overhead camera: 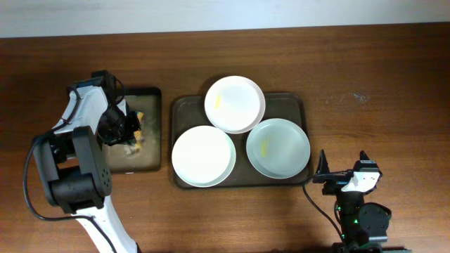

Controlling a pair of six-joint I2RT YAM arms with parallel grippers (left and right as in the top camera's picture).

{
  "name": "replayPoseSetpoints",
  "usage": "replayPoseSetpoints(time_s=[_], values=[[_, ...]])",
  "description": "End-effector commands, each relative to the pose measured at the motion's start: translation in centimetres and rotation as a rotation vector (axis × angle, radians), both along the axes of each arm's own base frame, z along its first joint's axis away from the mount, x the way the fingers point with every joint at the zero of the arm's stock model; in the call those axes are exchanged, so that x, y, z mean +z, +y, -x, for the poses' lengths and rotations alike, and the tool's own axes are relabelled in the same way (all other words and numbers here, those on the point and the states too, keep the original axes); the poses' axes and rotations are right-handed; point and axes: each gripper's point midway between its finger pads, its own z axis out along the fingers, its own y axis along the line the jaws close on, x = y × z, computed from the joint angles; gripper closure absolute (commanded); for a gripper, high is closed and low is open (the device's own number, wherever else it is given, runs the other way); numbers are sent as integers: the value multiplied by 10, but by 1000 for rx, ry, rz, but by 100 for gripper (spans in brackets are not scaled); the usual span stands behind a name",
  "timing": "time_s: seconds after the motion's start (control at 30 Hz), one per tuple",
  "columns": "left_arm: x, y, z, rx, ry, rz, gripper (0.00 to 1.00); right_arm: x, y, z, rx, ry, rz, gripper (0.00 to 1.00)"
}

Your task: Clean dirty plates on tray and stack at the side

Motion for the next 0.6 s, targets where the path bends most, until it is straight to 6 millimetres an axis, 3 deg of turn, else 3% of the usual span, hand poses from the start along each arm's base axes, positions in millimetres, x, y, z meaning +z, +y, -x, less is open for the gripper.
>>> replayPoseSetpoints(time_s=[0.0, 0.07, 0.1, 0.13, 0.23, 0.4, 0.43, 0.5, 0.53, 0.57], values=[[-2, 2, -5, 0, -10, -6, 92, -4, -1, 0, -8, 7, 0, 2], [-3, 5, -9, 0, -26, -20, 22, -4, -1, 0, -8, 7, 0, 1], [-3, 8, -13, -2, -40, -38, 3, -4, -1, 0, -8, 7, 0, 2], [-4, 13, -17, -4, -58, -63, 1, -4, -1, 0, -8, 7, 0, 1], [-4, 23, -30, -5, -106, -120, 1, -4, -1, 0, -8, 7, 0, 1], [-4, 25, -37, -4, -137, -125, 1, -4, -1, 0, -8, 7, 0, 2], [-4, 25, -37, -4, -138, -125, 11, -4, -1, 0, -8, 7, 0, 2], [-4, 25, -37, -4, -138, -125, 41, -4, -1, 0, -8, 7, 0, 2], [-4, 25, -37, -4, -137, -125, 67, -4, -1, 0, -8, 7, 0, 2], [-4, 24, -37, -4, -135, -124, 80, -4, -1, 0, -9, 7, 0, 1]])
